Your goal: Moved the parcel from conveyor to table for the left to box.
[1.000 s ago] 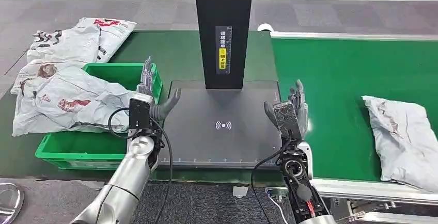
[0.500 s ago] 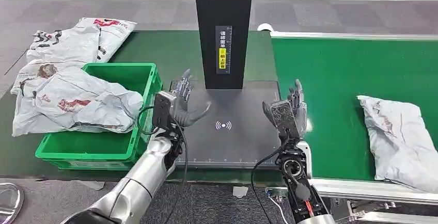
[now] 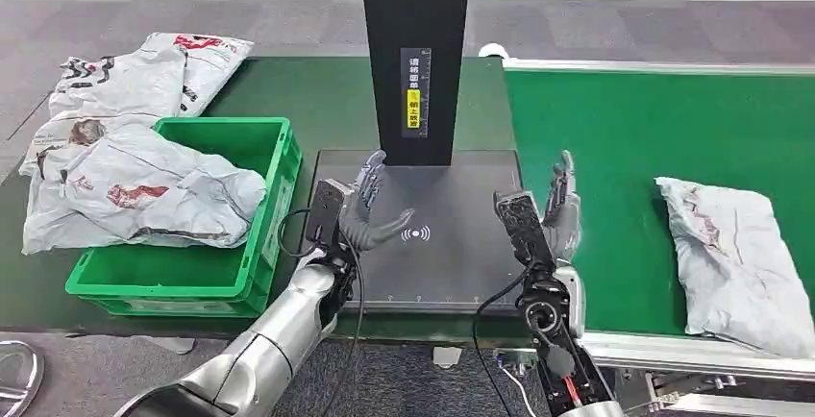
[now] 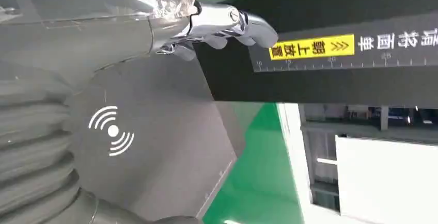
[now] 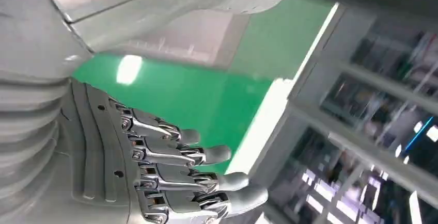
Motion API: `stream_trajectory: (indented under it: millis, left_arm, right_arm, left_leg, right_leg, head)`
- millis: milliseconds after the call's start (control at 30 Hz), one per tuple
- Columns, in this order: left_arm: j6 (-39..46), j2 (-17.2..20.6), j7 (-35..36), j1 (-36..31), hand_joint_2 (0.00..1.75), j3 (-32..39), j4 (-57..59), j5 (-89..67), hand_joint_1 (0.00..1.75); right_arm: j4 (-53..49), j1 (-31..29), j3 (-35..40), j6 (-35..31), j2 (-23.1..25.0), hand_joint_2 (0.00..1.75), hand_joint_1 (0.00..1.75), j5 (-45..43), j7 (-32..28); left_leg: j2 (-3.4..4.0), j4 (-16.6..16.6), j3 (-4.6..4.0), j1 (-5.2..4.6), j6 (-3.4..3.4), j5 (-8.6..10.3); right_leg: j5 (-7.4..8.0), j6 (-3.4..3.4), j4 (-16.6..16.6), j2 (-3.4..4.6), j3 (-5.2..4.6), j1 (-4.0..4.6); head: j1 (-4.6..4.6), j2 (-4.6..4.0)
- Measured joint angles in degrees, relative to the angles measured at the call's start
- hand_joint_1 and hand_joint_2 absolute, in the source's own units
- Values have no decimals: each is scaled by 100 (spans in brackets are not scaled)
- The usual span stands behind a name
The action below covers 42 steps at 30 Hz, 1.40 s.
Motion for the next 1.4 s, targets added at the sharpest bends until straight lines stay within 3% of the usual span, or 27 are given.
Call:
stream_trajectory:
  millis: [133,733,933,1167,1400]
  left_arm:
    - [265,2,-35,-52,175,0,50,4,0]
    - [392,4,-74,-102,175,0,133,24,0]
    - [530,9,-87,-115,175,0,142,103,0]
    - [528,26,-87,-113,175,0,142,240,0]
    - [510,94,-103,-108,175,0,142,258,0]
  right_arm:
    - [57,22,-15,-482,-151,175,0,504,263]
    - [181,28,-22,-611,-328,175,0,697,383]
    - [400,-36,-482,-917,-448,175,0,2123,963]
    - [735,-148,-1913,-937,-641,175,0,4159,1730]
    - [1283,-286,-2748,-934,-934,175,0,4836,2086]
  left_leg:
    - [1,0,0,-1,1,-1]
    - [1,0,-1,-2,2,-1]
    - [-3,1,-3,-2,2,-1]
    - [-4,2,-5,-5,8,-5]
    - [-3,2,-8,-5,10,-6]
  right_leg:
    - [1,1,0,0,1,-1]
    - [1,1,0,1,-1,-1]
    - [1,1,-1,-3,0,-2]
    - [2,3,-2,-4,0,-4]
    - [2,3,-2,-5,-1,-4]
  head:
    - [0,-2]
    - [0,-2]
    - [0,0]
    - [0,-2]
    - [0,0]
